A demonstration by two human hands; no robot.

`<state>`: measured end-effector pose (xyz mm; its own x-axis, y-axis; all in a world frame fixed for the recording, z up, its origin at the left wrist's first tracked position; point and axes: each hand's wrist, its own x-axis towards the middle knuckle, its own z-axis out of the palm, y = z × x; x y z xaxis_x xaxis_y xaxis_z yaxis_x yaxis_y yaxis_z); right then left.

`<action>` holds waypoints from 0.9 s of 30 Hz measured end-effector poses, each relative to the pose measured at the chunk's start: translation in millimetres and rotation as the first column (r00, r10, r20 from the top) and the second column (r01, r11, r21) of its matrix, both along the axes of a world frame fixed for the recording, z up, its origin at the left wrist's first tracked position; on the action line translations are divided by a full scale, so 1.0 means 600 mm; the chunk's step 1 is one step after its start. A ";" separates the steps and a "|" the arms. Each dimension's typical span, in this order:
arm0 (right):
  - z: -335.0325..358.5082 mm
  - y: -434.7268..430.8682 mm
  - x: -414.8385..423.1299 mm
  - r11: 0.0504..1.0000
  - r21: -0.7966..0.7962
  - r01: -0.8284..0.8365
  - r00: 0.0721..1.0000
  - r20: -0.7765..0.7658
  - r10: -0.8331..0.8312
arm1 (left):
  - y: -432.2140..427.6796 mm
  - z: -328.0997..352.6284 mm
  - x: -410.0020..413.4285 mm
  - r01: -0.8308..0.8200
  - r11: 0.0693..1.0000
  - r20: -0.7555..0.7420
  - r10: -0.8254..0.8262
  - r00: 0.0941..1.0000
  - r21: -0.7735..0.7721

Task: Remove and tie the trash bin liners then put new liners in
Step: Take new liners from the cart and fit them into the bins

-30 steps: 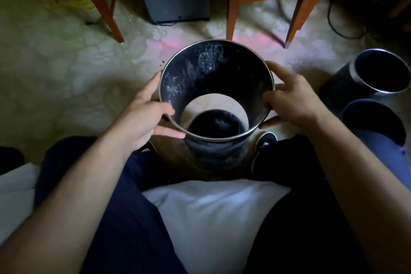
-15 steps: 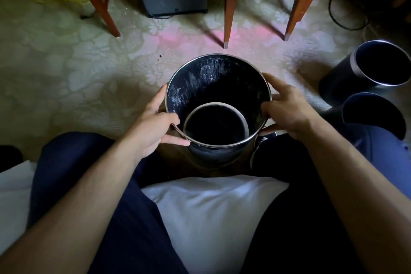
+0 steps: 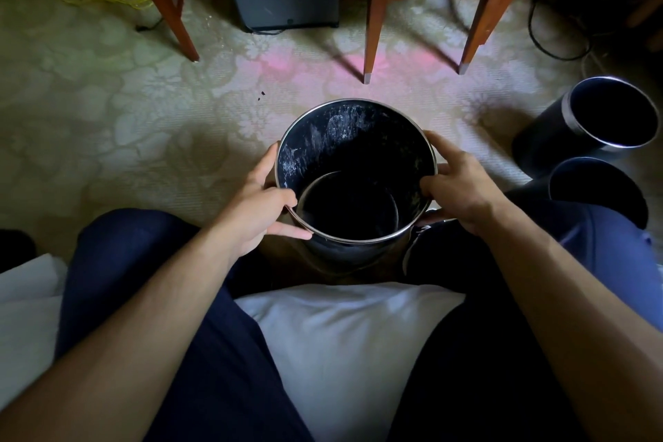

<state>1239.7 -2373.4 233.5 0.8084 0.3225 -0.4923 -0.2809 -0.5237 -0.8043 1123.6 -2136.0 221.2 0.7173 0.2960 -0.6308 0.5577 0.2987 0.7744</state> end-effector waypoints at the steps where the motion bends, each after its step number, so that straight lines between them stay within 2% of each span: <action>1: -0.002 0.000 -0.002 1.000 0.006 0.003 1.000 0.007 -0.003 | -0.001 -0.001 -0.001 -0.002 1.000 -0.001 0.002 1.000 0.005; 15: -0.048 0.002 0.006 0.995 -0.082 0.058 0.998 0.032 -0.055 | -0.003 -0.036 0.005 -0.015 1.000 -0.058 0.014 0.998 -0.015; 27: -0.088 0.015 0.000 0.988 -0.155 0.011 0.998 0.065 -0.001 | -0.006 -0.070 0.006 -0.023 1.000 -0.128 0.023 0.992 0.006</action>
